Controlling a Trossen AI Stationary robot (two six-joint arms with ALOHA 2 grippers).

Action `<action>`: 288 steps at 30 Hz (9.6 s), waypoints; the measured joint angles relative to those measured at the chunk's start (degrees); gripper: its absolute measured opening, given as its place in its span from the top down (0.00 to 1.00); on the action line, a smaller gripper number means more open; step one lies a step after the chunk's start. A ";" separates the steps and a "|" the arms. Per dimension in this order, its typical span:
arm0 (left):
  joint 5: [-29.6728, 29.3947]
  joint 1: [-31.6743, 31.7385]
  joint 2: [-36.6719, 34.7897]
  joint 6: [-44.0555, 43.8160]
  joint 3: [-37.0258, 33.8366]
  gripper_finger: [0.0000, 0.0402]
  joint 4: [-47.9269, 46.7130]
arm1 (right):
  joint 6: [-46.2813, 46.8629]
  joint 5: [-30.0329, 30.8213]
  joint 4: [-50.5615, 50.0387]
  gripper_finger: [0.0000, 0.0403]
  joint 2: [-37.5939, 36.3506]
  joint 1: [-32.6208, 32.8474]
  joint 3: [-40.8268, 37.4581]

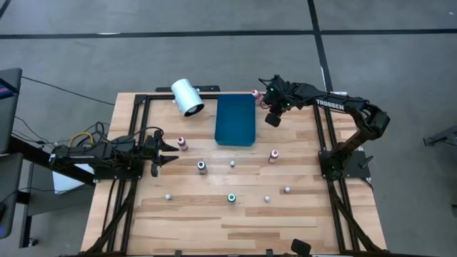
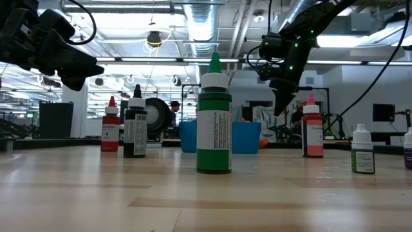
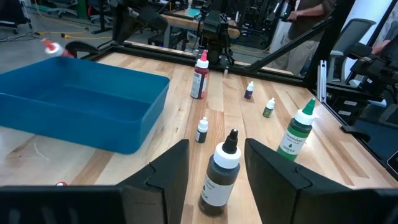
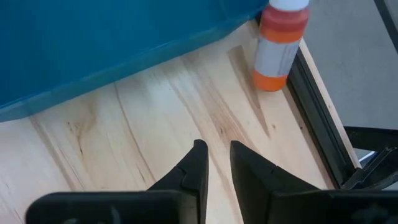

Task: Pick & Place food coloring
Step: Put the big orange food coloring bottle into the blue bin

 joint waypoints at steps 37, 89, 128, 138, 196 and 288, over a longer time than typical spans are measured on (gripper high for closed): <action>-0.02 -0.02 0.01 1.01 0.00 0.63 -0.02 | 0.56 -10.34 12.74 0.39 9.39 -3.23 0.61; -4.92 0.02 0.00 -1.18 -0.02 0.63 0.72 | -3.90 -6.60 15.75 0.60 22.45 -5.95 6.56; -4.52 0.02 0.01 -4.15 0.00 0.63 0.68 | 4.95 -6.88 1.94 0.72 14.71 -9.49 6.44; -4.47 0.00 0.01 -11.13 0.00 0.63 0.72 | 4.57 -8.93 -6.87 0.72 6.49 -8.87 6.47; 0.87 -0.02 41.82 -11.09 19.67 0.63 44.23 | 23.11 -37.59 56.46 0.71 10.99 28.30 6.54; 12.07 11.61 51.32 -15.51 26.45 0.46 41.46 | 24.05 -35.42 51.77 0.72 10.97 28.67 6.54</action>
